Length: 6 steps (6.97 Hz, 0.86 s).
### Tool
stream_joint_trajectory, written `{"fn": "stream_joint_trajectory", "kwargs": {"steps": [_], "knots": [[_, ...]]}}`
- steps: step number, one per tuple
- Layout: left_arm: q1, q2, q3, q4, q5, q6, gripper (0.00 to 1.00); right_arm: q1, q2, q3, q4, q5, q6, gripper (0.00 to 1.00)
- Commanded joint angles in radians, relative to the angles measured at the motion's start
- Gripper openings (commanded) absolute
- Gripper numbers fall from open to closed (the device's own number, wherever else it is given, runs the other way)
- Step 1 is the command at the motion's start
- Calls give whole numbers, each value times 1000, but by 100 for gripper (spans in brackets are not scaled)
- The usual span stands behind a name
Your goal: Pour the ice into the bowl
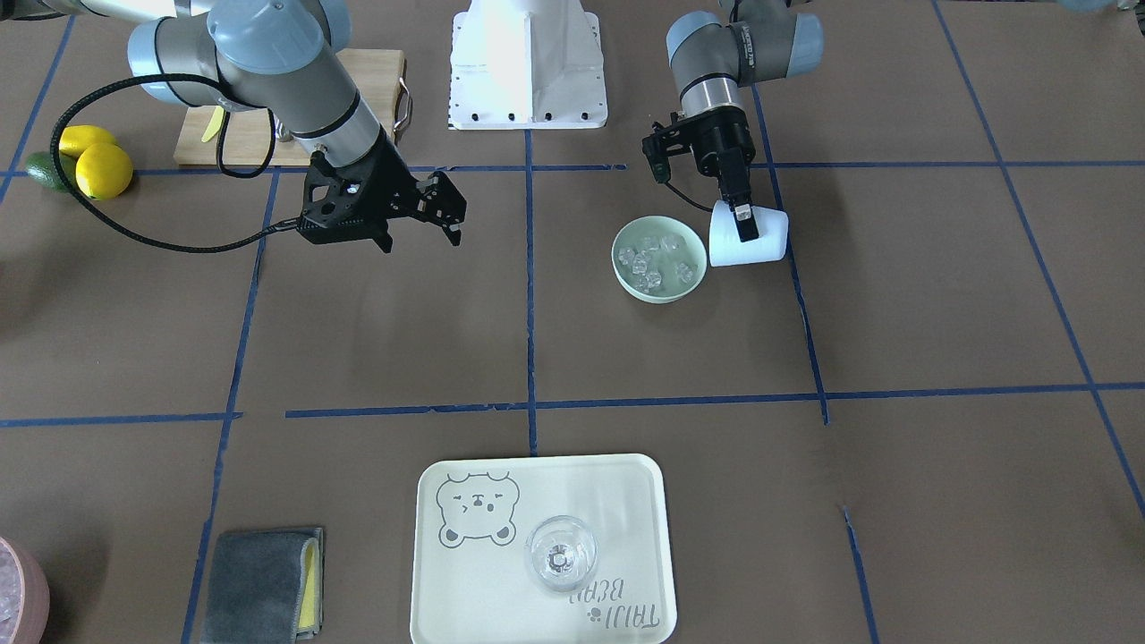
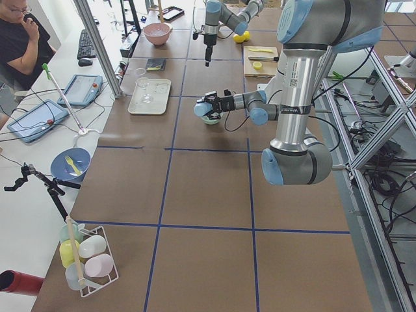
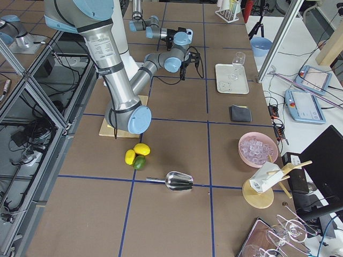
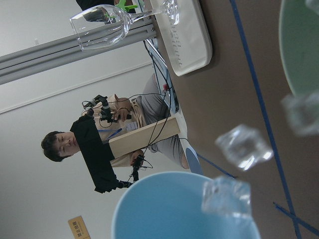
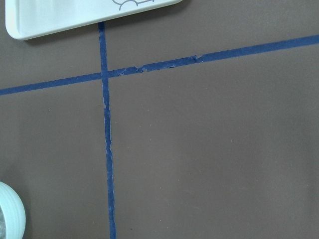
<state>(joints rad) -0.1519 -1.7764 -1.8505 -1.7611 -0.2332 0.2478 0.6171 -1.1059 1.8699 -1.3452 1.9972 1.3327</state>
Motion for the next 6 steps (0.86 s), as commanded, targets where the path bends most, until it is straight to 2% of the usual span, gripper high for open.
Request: {"fn": "stream_joint_trajectory", "kwargs": {"steps": [1,3,6], "knots": [[0,0,-4,0,0,1,0,-2,1,0,1,0,-1,100],[0,0,-15,0,-14,1,0,-4,1,0,0,-2,-3,100],[-3,0,-166,0,-264,-1,0,-4,12,0,1,-3,-1,100]]}}
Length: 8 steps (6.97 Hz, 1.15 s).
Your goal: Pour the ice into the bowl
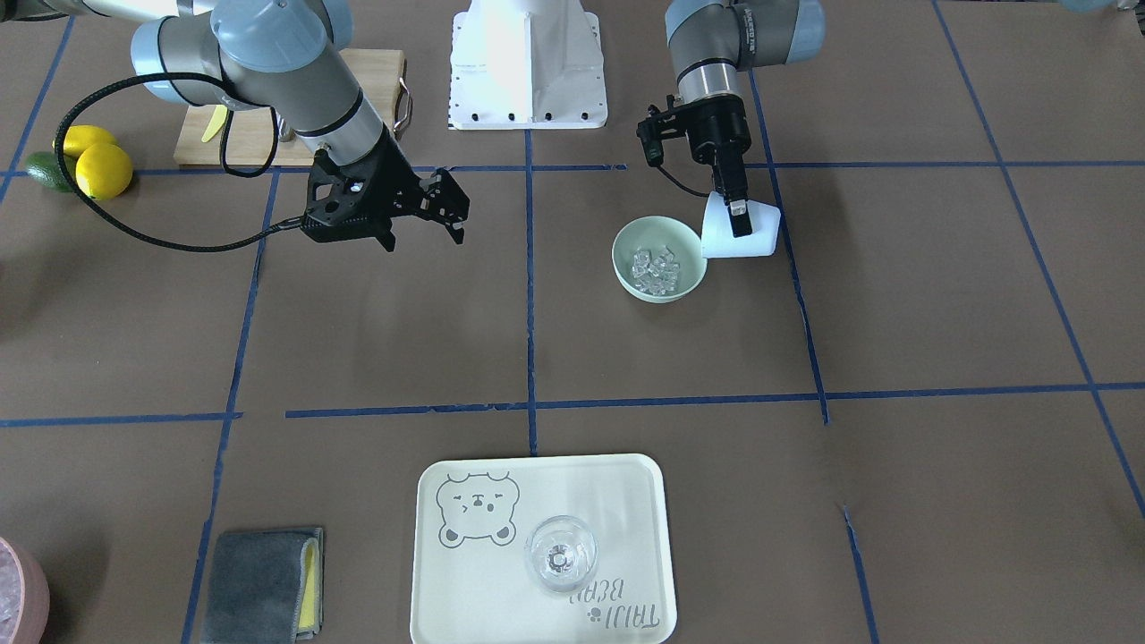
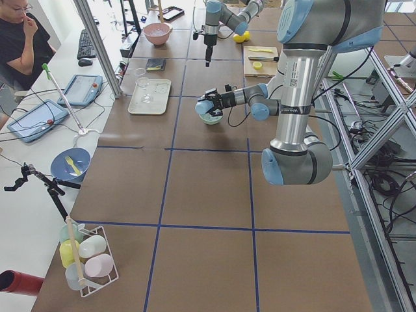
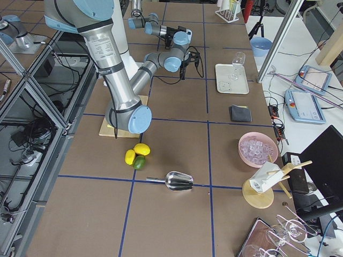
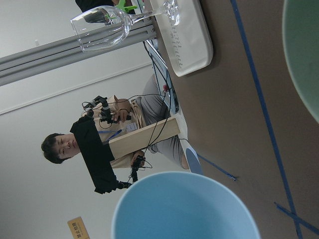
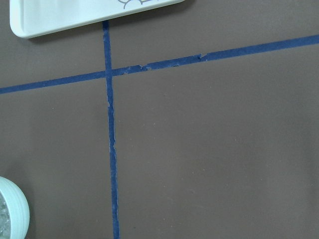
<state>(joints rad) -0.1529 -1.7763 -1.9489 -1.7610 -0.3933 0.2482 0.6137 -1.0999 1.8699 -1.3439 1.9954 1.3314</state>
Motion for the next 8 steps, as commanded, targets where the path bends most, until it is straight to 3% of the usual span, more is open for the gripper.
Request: {"fn": "stream_joint_trajectory", "kwargs": {"steps": [1,5,6,8], "knots": [[-8,3,-153,0,-189,-3,0,-5,11,-2,0,-1,9,100],[-123,124,-298,-33,-413,-272,0,-25,57,-25,0,-3,54,100],[-167,173,-301,-145,-464,-280,0,-35,63,-29,18,-7,55,100],[-285,289,-286,-341,-566,-280,0,-89,226,-174,23,-48,141,100]]}}
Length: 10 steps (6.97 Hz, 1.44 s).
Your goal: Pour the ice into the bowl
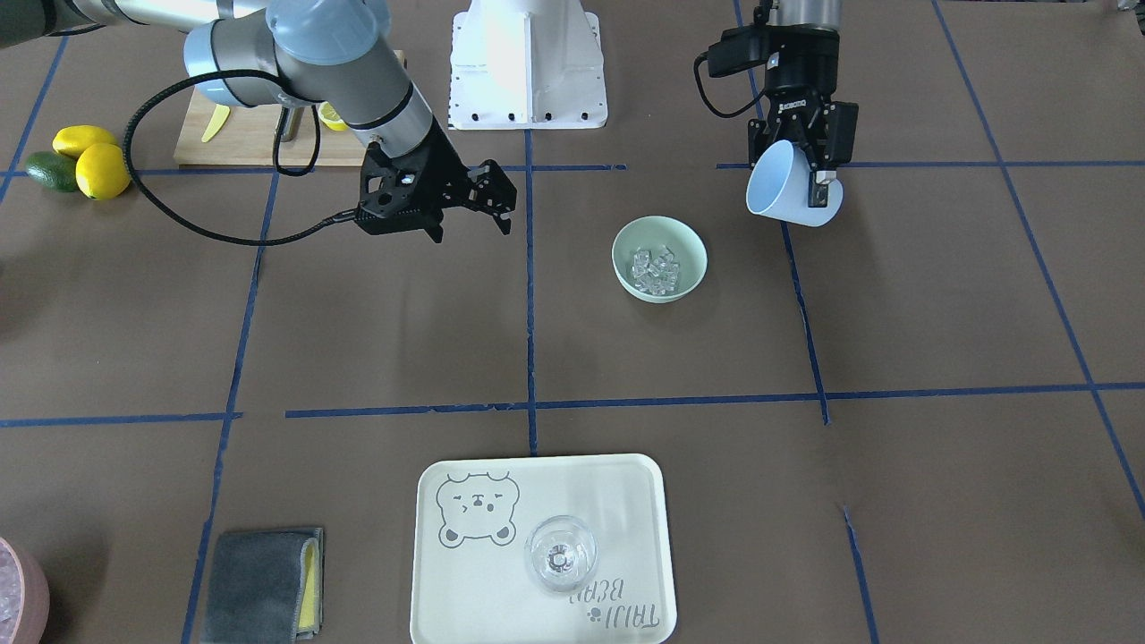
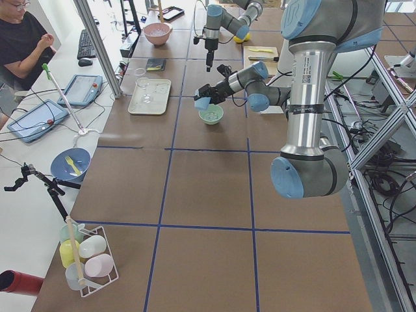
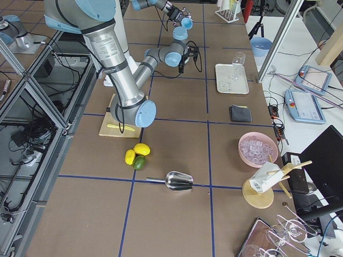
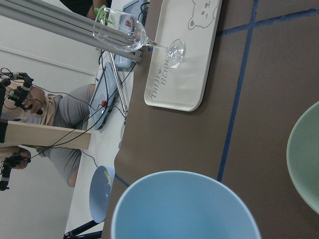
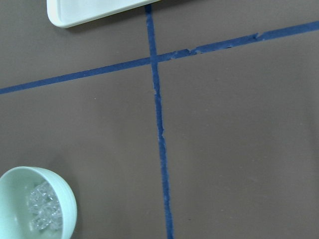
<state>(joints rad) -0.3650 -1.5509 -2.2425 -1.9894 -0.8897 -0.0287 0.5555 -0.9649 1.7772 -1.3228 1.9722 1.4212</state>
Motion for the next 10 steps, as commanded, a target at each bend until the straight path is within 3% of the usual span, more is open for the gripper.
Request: {"fn": "stream_joint_trajectory", "kwargs": {"steps": [1,3,4,5,6,9,10], "knots": [[-131,125,12,-177,-119,-4,0,-73,119,-106,1,-80,70,100],[-170,263,137,-547,-126,-45,0,-135,161,-128,-1,-142,128,100],[-175,278,224,-684,-126,-107,0,-143,226,-200,-1,-174,146,100],[-195,278,263,-713,-127,-173,0,-150,315,-319,4,-190,151,100],[-215,282,268,-720,-184,-364,0,-157,363,-414,43,-219,154,100],[-233,304,299,-752,-229,-552,0,-173,374,-510,105,-223,171,98],[-245,305,316,-755,-280,-556,0,-180,374,-527,103,-222,192,82]]}}
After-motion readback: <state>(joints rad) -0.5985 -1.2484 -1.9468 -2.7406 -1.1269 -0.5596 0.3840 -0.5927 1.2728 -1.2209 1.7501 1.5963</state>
